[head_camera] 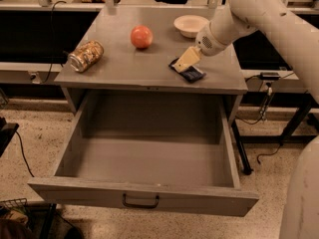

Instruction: Pick rxbar blueberry from top drawer and place on counter

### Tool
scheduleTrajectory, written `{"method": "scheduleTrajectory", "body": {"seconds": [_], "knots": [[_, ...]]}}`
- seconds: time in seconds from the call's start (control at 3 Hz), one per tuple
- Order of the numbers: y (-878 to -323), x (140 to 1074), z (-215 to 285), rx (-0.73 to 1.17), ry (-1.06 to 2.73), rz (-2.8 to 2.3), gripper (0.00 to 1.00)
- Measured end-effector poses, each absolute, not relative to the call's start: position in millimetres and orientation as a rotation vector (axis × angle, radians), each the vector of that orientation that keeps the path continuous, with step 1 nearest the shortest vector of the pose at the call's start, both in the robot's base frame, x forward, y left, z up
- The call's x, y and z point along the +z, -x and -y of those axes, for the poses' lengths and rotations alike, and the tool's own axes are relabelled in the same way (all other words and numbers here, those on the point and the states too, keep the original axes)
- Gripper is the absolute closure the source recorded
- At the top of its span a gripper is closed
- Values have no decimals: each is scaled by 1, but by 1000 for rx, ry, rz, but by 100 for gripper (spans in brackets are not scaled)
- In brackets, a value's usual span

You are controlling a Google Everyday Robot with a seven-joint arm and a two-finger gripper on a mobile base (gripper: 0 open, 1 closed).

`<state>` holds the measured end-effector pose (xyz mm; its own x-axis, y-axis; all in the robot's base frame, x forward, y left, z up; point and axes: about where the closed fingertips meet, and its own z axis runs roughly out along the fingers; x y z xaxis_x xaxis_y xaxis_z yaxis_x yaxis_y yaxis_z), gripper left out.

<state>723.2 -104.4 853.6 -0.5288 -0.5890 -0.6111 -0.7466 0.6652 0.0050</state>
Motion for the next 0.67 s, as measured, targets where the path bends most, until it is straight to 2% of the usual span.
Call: {"method": "scheduleTrajectory", "body": {"seconds": [0.33, 0.67], "knots": [[-725, 858, 104, 361, 1029, -2286, 0], [-725, 858, 104, 361, 1029, -2286, 0]]}}
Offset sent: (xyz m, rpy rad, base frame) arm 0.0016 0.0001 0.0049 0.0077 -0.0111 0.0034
